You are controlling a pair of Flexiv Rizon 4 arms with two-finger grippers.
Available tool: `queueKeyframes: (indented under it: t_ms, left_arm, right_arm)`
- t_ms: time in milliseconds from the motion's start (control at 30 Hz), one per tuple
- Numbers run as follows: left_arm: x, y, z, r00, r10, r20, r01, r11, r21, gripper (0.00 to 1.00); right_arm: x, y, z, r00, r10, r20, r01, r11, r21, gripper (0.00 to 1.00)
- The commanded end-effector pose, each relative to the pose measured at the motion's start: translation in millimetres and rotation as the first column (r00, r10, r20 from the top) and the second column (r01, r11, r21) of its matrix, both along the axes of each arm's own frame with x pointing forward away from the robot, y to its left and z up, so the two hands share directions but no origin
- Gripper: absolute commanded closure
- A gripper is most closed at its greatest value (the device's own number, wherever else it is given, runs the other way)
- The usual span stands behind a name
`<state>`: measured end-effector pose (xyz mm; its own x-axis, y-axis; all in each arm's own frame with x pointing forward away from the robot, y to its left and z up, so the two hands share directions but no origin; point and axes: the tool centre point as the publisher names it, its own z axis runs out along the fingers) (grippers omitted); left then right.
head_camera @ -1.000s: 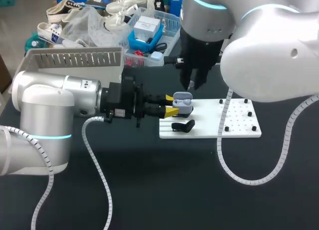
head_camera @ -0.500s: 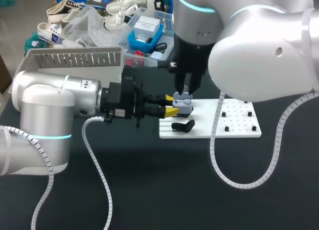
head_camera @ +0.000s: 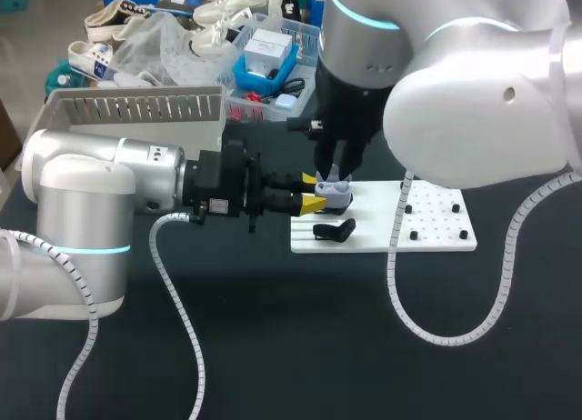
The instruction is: Pick up each earbud case from the left stands, insert the matching earbuds, close the lid, and place the case in the box.
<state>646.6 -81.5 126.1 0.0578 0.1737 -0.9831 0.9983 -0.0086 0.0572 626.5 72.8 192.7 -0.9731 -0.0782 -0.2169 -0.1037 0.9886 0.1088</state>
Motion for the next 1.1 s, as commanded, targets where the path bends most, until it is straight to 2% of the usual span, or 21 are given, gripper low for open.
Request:
queueKeyframes:
  t_ms: [33, 1100]
  left_arm:
    - [-0.1, -1, -0.4, 1.0, 0.003, 0.001, -0.003, 1.0, 0.001, 1.0]
    - [-0.1, -1, -0.4, 1.0, 0.003, 0.001, -0.003, 1.0, 0.001, 1.0]
  right_arm:
    - [5.7, 5, -5, 1.0, 0.009, -0.002, -0.009, 1.0, -0.002, 1.0]
    - [11.0, 6, -20, 0.997, 0.068, -0.027, -0.068, 0.997, 0.025, 1.0]
